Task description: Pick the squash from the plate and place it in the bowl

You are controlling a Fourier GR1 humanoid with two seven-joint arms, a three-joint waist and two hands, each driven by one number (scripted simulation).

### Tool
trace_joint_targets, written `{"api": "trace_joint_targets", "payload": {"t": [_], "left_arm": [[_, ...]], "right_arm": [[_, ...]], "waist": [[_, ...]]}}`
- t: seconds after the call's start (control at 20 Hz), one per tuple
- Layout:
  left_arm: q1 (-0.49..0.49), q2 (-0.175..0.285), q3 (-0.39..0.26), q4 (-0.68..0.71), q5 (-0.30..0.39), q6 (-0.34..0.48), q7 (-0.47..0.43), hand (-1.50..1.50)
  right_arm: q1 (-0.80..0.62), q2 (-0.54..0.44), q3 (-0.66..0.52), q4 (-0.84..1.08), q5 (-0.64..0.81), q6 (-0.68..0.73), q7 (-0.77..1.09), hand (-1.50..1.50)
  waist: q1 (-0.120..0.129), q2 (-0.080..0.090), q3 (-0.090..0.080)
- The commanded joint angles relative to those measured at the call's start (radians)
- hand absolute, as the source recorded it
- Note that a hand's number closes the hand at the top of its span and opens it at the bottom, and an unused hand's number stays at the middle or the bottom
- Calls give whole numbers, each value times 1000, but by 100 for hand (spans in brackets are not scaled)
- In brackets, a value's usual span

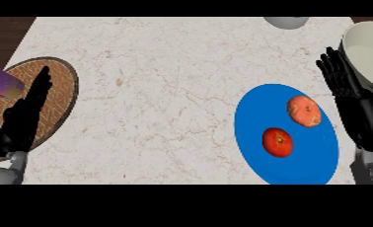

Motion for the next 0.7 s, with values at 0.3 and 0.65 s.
{"api": "trace_joint_targets", "payload": {"t": [0.3,0.65], "left_arm": [[-79,-180,24,-104,204,-95,-70,0],[-47,-198,109,-112,342,-232,-93,0]], "right_arm": [[-96,-337,-13,134,164,141,172,-150],[-302,-185,-88,599,143,67,-8,-150]], "waist": [[14,9,-44],[37,9,-9]]}}
